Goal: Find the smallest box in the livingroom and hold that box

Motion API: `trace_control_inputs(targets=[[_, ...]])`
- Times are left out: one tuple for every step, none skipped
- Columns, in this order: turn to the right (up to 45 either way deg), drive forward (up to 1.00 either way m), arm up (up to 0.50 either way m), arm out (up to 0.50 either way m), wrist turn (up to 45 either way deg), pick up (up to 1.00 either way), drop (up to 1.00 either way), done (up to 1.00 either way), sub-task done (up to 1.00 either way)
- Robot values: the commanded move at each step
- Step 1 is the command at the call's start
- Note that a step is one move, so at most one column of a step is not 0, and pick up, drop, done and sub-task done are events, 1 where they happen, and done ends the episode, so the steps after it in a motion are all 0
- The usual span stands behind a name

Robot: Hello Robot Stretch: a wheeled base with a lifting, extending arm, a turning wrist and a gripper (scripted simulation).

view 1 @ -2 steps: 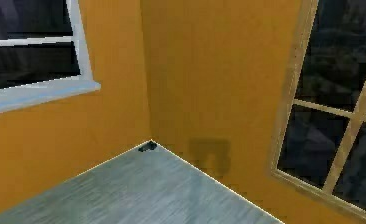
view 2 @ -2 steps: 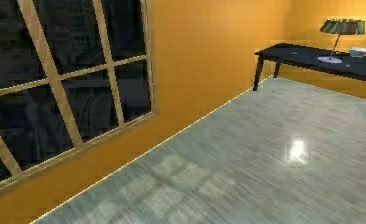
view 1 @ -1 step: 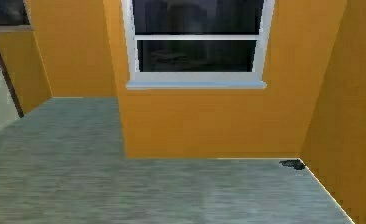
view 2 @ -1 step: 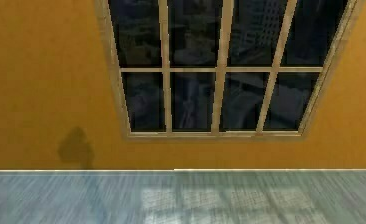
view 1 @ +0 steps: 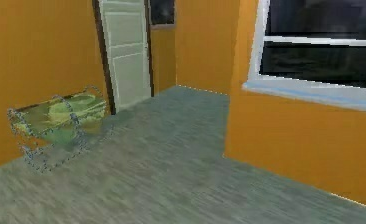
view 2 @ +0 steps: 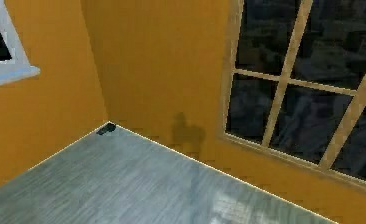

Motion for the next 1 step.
trace_control_inputs(targets=[[0.0,0.25,0.00,0.00,0.0,0.00,0.00,0.00,0.00]])
